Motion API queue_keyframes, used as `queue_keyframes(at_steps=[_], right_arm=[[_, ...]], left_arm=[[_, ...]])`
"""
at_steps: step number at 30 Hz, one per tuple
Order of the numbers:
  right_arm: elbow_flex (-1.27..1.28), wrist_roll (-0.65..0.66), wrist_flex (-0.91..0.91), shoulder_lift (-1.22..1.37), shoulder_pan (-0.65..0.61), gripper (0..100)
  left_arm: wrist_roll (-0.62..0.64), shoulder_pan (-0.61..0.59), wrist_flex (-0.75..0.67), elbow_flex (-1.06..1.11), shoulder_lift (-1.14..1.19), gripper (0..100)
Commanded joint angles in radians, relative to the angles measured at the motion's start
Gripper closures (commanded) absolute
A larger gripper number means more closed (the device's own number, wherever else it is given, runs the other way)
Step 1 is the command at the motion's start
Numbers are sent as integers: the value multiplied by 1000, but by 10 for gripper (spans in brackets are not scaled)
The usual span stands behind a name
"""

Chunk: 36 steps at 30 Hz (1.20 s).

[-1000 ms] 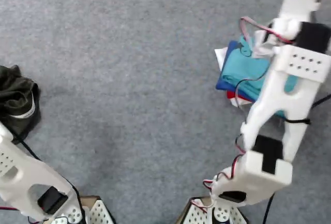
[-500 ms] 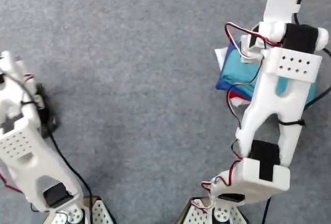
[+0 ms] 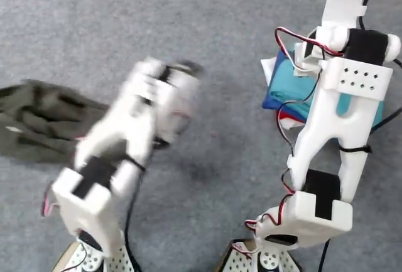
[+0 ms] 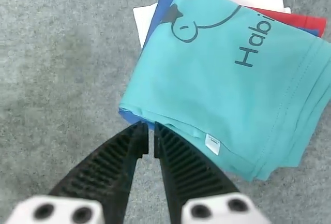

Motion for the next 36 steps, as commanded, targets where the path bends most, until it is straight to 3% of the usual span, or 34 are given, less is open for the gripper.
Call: queue_keyframes(at_steps=[1,4,6,11,14,18,23,28,32,36], right_arm=[[-58,0,-3,-54,12,966],[-110,0,-8,-54,11,966],[-154,0,-8,-48,12,966],[-208,-2,-9,-45,5,854],[-206,-3,-52,-45,-6,762],[-200,-41,-51,-44,-72,748],[-188,-51,5,2,-338,748],[-84,-51,5,50,-644,748],[41,-43,3,104,-838,802],[116,-21,-25,191,-934,904]], left_arm=[[-91,286,-11,2,-61,971],[-135,409,-2,-65,-72,970],[-109,426,38,-140,-69,959],[6,298,126,-229,-75,746],[94,94,163,-303,-127,730],[100,-219,176,-335,-221,730],[100,-687,192,-262,-330,733],[81,-1124,-71,35,-253,732],[6,-1310,-339,226,-123,733],[8,-1357,-404,262,-11,733]])
